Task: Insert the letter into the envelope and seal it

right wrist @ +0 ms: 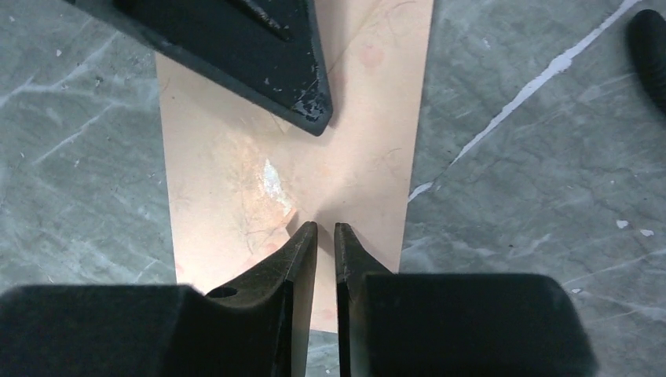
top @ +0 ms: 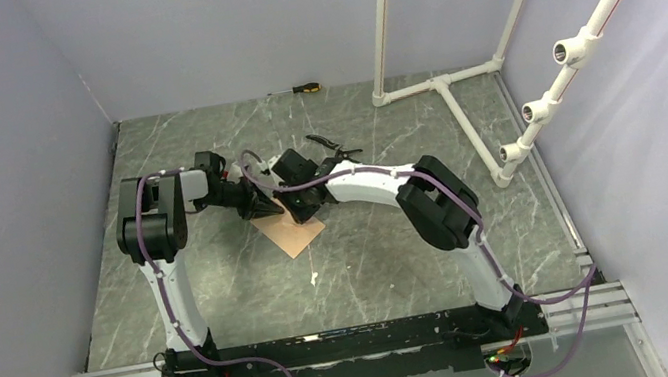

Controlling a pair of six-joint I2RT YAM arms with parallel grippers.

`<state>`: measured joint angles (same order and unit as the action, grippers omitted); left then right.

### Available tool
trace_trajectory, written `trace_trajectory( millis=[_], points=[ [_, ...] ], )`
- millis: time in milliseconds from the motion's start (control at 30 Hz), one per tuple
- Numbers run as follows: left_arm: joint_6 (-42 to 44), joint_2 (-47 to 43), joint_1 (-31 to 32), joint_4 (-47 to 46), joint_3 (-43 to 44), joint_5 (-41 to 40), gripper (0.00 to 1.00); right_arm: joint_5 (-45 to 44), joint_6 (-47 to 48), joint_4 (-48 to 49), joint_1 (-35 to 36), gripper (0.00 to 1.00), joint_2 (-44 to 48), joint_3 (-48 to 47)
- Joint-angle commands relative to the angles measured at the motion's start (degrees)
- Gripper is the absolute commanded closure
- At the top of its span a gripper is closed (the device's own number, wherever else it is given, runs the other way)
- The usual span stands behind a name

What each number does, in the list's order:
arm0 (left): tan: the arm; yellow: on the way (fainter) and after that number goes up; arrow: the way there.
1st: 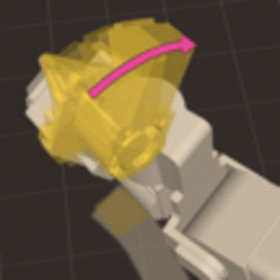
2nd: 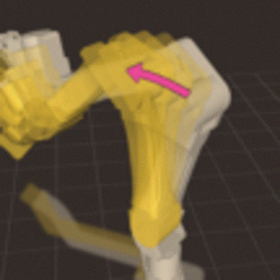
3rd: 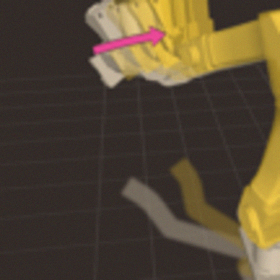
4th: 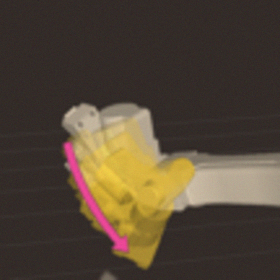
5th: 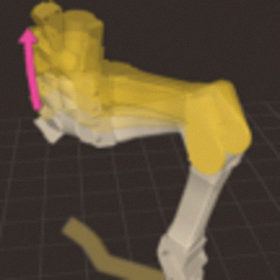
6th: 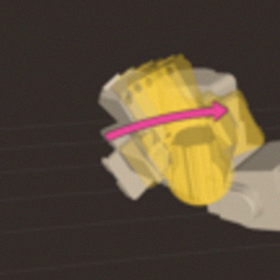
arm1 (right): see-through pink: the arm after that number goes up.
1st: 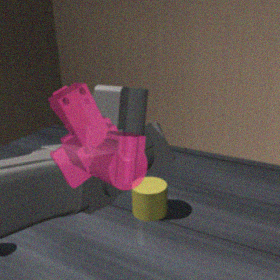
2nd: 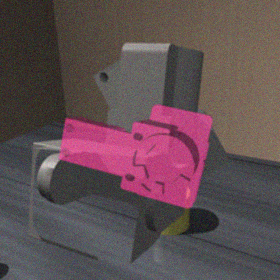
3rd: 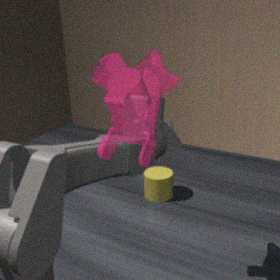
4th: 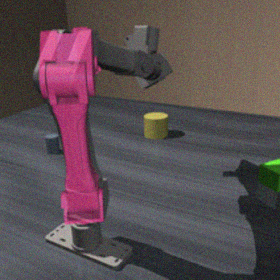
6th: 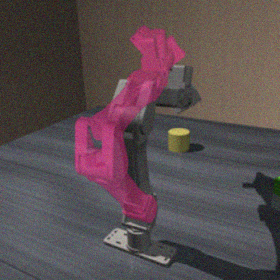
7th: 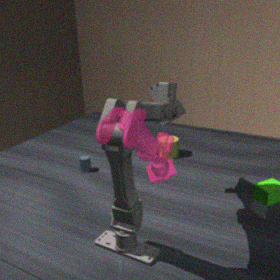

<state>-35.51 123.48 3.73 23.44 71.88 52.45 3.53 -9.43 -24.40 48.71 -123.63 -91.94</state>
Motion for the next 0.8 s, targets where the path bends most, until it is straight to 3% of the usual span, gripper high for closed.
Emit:
trace_trajectory(
  millis=[0, 400, 600, 767],
  points=[
    [1.9, 4.4, -1.0, 4.6, -2.0, -13.2, 0.97, 1.1, 2.2, -1.2, 1.1, 0.82, -0.3, -1.6],
    [2.0, 4.6, -1.0, 4.8, -1.8, -13.3, 0.98, -5.6, 8.3, -5.0, 3.2, 0.7, -4.4, -0.9],
    [2.1, 4.6, -1.0, 4.8, -1.8, -13.4, 0.98, -6.2, 6.5, -6.5, 3.8, 0.68, -6.2, -2.5],
    [2.1, 4.7, -1.0, 4.9, -1.8, -13.4, 0.98, -5.2, 4.7, -6.3, 3.6, 0.66, -2.2, -2.6]
  ],
)
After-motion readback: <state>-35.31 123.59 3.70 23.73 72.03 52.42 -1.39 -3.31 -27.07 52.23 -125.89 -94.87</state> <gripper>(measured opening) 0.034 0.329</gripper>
